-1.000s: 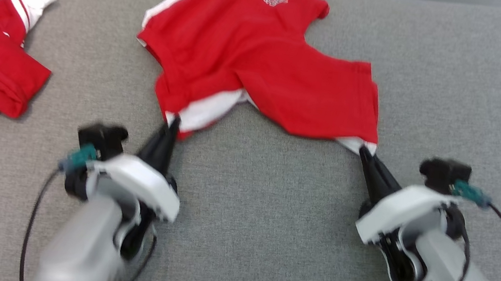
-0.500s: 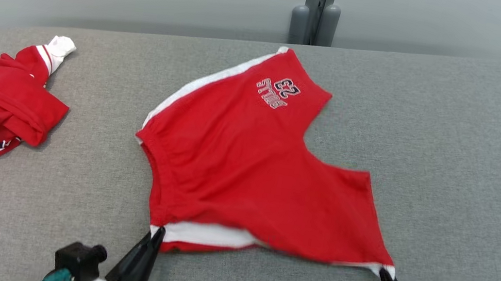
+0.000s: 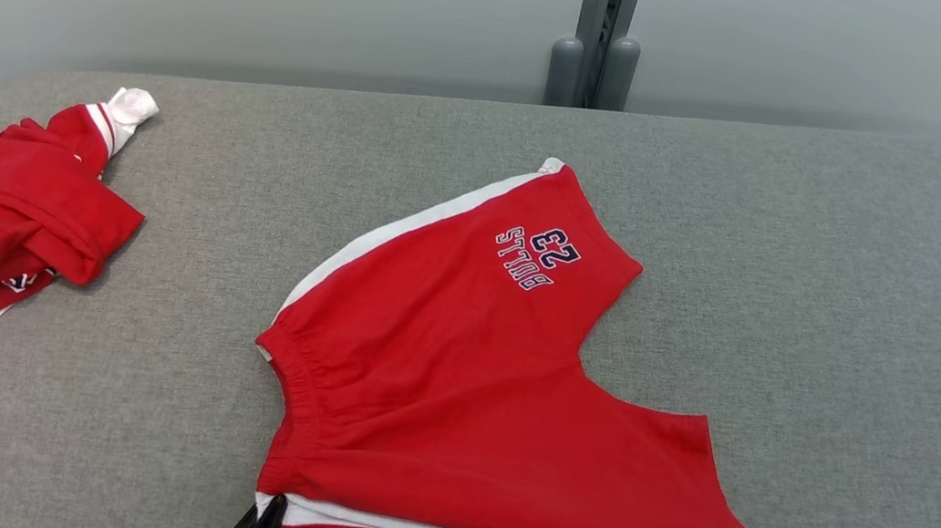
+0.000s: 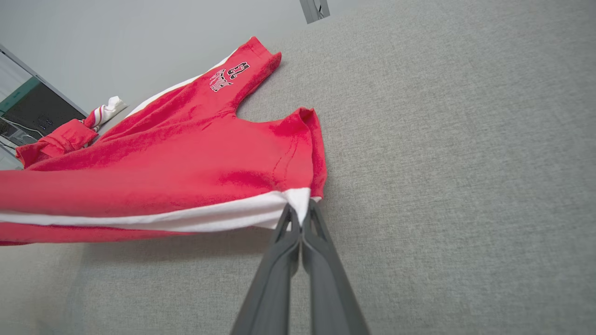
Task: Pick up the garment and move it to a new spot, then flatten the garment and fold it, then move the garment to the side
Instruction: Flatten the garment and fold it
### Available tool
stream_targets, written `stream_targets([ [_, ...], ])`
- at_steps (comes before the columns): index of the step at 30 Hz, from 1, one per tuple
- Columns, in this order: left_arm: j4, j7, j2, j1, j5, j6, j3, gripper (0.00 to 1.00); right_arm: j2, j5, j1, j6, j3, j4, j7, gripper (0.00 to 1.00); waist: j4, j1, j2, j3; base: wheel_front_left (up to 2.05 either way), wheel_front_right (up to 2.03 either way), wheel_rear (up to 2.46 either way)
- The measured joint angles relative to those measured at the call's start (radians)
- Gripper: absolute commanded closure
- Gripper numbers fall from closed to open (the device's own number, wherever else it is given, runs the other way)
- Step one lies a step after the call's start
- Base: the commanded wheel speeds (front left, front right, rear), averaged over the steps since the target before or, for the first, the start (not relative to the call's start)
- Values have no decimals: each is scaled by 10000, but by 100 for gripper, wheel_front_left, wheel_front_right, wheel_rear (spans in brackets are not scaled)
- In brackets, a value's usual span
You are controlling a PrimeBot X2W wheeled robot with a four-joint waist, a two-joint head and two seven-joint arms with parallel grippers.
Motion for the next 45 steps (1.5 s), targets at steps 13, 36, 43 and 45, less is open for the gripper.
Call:
stream_targets([
  [13, 86, 1522, 52, -2271, -1032, -470, 378, 100, -823, 297, -4852, 0, 468, 1638, 330, 100, 321, -1, 0, 991, 0, 0, 0],
  [36, 3917, 1106, -1599, -6699, -1875, -2230, 25, 100, -2128, 1791, -12727, 0, 4075, 8144, -282, 100, 2626, 0, 0, 3180, 0, 0, 0],
  [43, 4951, 757, -1779, -7271, -1969, -2569, -234, 0, -2075, 2311, -13289, 0, 5056, 8819, -782, 0, 2719, -1, -1, 3582, 0, 0, 0],
  [45, 5118, 600, -1770, -7319, -1941, -2614, -272, 0, -2096, 2429, -13306, 0, 5338, 8863, -1024, 0, 2638, -1, -1, 3586, 0, 0, 0],
])
